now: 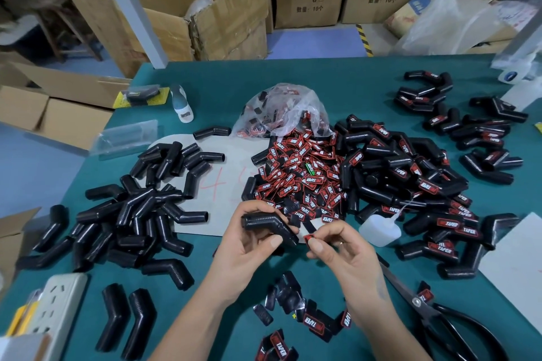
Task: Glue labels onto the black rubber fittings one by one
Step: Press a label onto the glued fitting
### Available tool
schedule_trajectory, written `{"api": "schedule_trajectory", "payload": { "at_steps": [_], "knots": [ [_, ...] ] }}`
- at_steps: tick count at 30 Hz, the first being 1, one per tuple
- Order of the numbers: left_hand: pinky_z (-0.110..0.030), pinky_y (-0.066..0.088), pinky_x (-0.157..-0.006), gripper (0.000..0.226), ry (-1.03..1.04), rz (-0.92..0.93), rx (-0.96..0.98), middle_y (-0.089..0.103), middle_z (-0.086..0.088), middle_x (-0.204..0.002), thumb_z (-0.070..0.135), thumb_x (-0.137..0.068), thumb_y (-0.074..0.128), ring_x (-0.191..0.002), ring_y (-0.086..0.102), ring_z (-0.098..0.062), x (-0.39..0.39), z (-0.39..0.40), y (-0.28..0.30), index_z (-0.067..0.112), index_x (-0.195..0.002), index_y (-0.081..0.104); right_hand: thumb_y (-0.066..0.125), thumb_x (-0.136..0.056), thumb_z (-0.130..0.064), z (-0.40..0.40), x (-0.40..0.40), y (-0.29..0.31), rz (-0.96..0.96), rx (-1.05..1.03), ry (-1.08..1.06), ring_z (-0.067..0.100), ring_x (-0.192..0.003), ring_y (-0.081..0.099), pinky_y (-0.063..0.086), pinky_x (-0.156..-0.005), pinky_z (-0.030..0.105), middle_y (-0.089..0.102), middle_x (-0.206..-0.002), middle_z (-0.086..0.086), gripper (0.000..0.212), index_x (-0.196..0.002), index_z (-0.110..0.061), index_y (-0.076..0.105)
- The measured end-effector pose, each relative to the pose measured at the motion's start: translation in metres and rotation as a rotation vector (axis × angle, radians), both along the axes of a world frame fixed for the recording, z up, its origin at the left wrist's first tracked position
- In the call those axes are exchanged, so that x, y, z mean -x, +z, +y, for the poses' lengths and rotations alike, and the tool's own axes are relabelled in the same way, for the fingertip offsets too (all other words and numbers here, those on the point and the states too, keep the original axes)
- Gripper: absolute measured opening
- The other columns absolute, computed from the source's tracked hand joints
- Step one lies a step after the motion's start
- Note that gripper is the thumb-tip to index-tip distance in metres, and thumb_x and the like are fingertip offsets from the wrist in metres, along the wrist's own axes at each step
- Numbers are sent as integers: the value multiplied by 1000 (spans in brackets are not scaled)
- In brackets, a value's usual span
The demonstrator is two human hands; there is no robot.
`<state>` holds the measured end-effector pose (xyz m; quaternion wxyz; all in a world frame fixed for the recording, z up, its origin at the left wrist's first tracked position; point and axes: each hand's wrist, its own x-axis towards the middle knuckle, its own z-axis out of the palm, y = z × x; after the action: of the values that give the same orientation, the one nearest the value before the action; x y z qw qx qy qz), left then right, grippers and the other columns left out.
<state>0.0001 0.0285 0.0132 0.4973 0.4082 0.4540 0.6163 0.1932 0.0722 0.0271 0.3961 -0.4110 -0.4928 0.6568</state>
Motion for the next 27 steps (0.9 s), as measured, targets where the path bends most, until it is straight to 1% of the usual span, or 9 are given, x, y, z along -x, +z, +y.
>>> {"api": "schedule_trajectory", "payload": {
  "at_steps": [4,8,12,14,17,19,21,25,27],
  "knots": [
    [-38,55,-99,39,6,-2,20,69,-17,-117,10,-94,74,-108,70,-37,-2,-1,0,22,-127,57,84,-75,-43,0,0,-1,19,32,13,22,-82,72,58,-73,22,70,-84,-2,21,-85,-28,76],
    [-52,53,-104,45,14,-19,32,67,-25,-120,20,-91,82,-111,66,-52,-1,-1,-5,21,-129,58,89,-72,-49,1,-1,-3,50,70,-5,22,-82,74,60,-77,26,71,-86,-2,31,-86,-26,75],
    [-57,53,-101,42,13,7,37,67,-26,-118,15,-87,81,-110,64,-56,0,-1,-6,21,-125,63,91,-69,-60,2,-3,-6,69,75,-8,17,-86,74,62,-84,32,74,-90,-1,44,-88,-24,74],
    [-52,55,-98,41,5,36,43,69,-23,-116,14,-86,80,-108,67,-48,-1,0,-4,25,-122,66,91,-71,-59,2,-2,-7,72,74,-3,15,-87,73,62,-84,31,74,-89,-1,42,-88,-23,75],
    [-33,56,-94,42,11,92,44,71,-8,-114,6,-89,77,-103,69,-21,-2,-2,-1,30,-122,67,90,-73,-57,2,-3,-8,62,70,4,14,-86,71,62,-85,33,71,-87,-2,41,-88,-22,75],
    [-24,55,-91,44,-6,108,32,71,0,-112,0,-90,72,-99,68,-10,-2,-3,2,28,-124,65,91,-72,-57,2,-4,-9,53,76,12,15,-84,71,62,-86,35,70,-85,-3,42,-88,-22,75],
    [-23,55,-90,46,-16,121,24,71,3,-110,-1,-91,70,-99,68,-8,-2,-3,3,28,-126,64,91,-71,-58,2,-4,-9,45,85,25,17,-83,72,63,-87,39,70,-85,-3,43,-88,-22,75],
    [-27,56,-92,49,-26,83,23,72,-4,-113,-4,-90,70,-104,71,-18,-1,-4,5,29,-126,66,91,-73,-56,1,-4,-10,57,84,37,18,-85,72,61,-90,48,70,-86,-2,43,-88,-20,73],
    [-27,56,-92,45,-40,54,13,72,-4,-113,-1,-91,74,-103,71,-18,-2,-6,6,27,-126,67,92,-73,-55,1,-5,-9,77,90,36,22,-88,72,61,-89,44,70,-88,3,43,-88,-19,73]
  ]
}}
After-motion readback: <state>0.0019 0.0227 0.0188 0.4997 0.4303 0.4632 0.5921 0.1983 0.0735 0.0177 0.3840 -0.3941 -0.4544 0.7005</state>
